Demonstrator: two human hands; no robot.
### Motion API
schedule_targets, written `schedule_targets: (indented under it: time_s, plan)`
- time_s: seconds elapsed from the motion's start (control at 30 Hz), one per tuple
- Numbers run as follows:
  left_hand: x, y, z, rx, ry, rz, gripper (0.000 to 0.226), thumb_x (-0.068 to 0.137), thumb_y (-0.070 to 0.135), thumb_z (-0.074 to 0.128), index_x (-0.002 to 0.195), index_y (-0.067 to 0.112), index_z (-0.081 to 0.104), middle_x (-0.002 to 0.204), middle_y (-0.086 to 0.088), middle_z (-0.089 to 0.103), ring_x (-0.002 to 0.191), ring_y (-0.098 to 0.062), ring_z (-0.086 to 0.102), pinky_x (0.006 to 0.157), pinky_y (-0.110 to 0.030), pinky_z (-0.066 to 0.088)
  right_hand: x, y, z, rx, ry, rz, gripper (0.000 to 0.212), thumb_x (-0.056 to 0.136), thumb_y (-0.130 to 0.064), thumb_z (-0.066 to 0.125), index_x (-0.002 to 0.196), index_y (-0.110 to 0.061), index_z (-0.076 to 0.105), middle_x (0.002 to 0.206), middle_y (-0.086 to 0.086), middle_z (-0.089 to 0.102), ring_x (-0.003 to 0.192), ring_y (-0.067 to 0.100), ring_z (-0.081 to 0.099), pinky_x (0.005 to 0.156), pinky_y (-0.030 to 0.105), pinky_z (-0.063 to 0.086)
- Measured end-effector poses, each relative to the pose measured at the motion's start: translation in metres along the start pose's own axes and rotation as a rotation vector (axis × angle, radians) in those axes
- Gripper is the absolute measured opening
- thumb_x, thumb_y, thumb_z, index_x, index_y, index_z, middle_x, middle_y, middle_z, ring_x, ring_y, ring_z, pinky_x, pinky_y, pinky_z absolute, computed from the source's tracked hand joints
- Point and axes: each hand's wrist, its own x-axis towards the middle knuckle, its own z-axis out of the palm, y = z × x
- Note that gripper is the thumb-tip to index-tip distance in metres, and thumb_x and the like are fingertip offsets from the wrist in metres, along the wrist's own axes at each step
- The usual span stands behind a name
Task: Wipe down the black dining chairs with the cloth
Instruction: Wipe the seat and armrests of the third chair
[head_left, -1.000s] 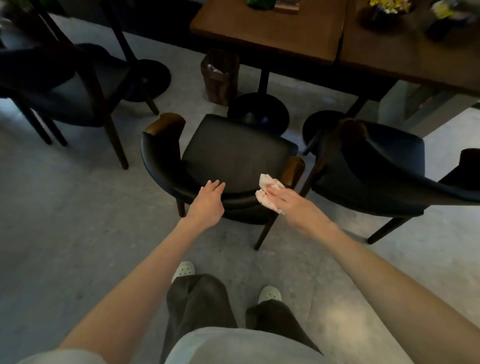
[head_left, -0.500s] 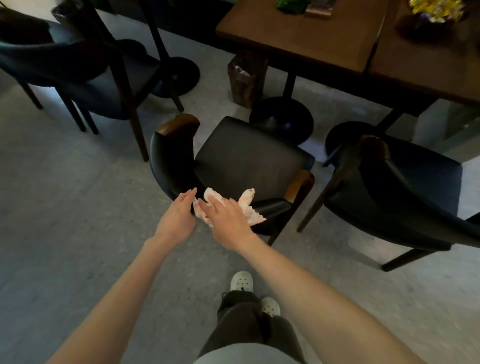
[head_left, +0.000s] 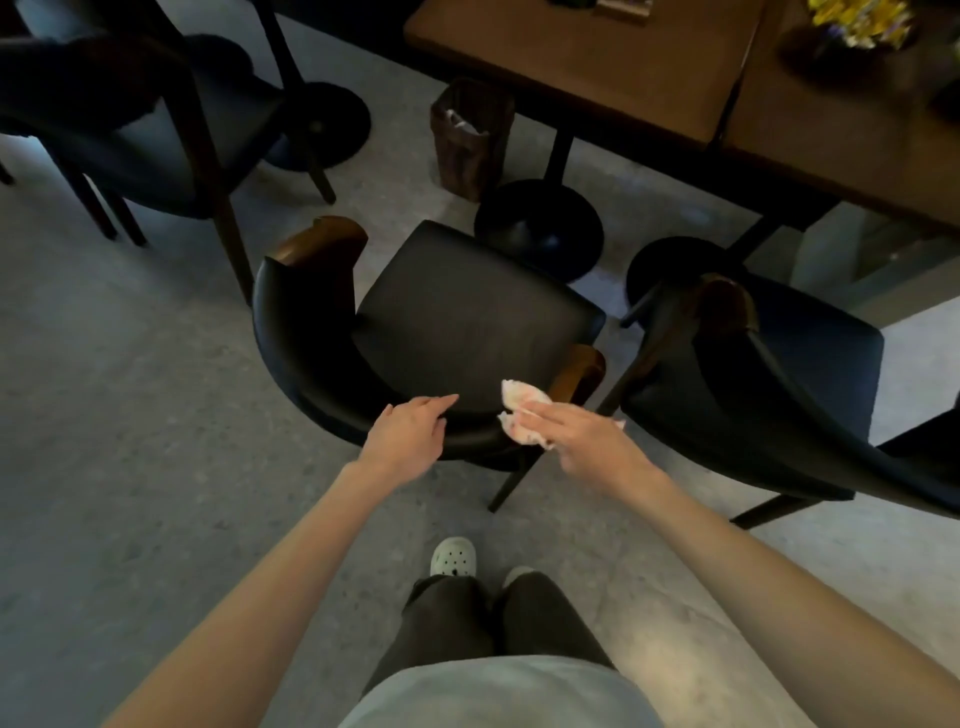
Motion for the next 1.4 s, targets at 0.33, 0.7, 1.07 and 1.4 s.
schedule_targets:
  time_s: [0.33, 0.7, 1.07, 1.4]
  plan:
    - [0.027, 0.064, 0.034, -0.042, 0.24, -0.012, 0.033, 0.099, 0.027, 0.044, 0.127, 0.023, 0.061, 0.114, 0.002, 0.067, 0.1, -0.017, 0.062, 0.083, -0.033, 0.051, 0.028, 0.02, 0.008, 0.3, -0.058, 0.405, 0.05, 0.104, -0.035, 0.034, 0.151, -0.016, 0.029, 0.158, -0.003, 0.022, 0.149, 0.019, 0.008, 0.121, 0.033, 0.006]
    - [0.067, 0.106, 0.061, -0.09, 0.265, -0.259, 0.031, 0.101, 0.033, 0.039, 0.122, 0.028, 0.062, 0.11, 0.009, 0.066, 0.09, -0.006, 0.06, 0.063, -0.017, 0.038, 0.096, 0.125, -0.001, 0.335, -0.275, 0.566, 0.037, 0.104, -0.03, 0.029, 0.116, -0.015, 0.061, 0.121, 0.014, 0.054, 0.118, 0.033, 0.05, 0.096, 0.038, 0.037]
    - [0.069, 0.114, 0.061, -0.094, 0.284, -0.341, 0.029, 0.1, 0.037, 0.04, 0.117, 0.032, 0.063, 0.095, 0.014, 0.064, 0.063, 0.001, 0.05, 0.049, -0.01, 0.029, 0.061, 0.127, 0.019, 0.437, -0.033, 0.287, 0.033, 0.102, -0.036, 0.04, 0.12, -0.019, 0.063, 0.128, 0.003, 0.056, 0.125, 0.018, 0.045, 0.11, 0.039, 0.031]
    - [0.043, 0.094, 0.051, -0.042, 0.373, -0.327, 0.028, 0.1, 0.03, 0.044, 0.119, 0.027, 0.064, 0.106, 0.012, 0.068, 0.093, -0.003, 0.062, 0.063, -0.011, 0.037, 0.106, 0.142, 0.011, 0.351, -0.332, 0.363, 0.037, 0.09, -0.044, 0.031, 0.084, -0.032, 0.066, 0.091, -0.008, 0.068, 0.089, 0.013, 0.061, 0.088, 0.042, 0.048]
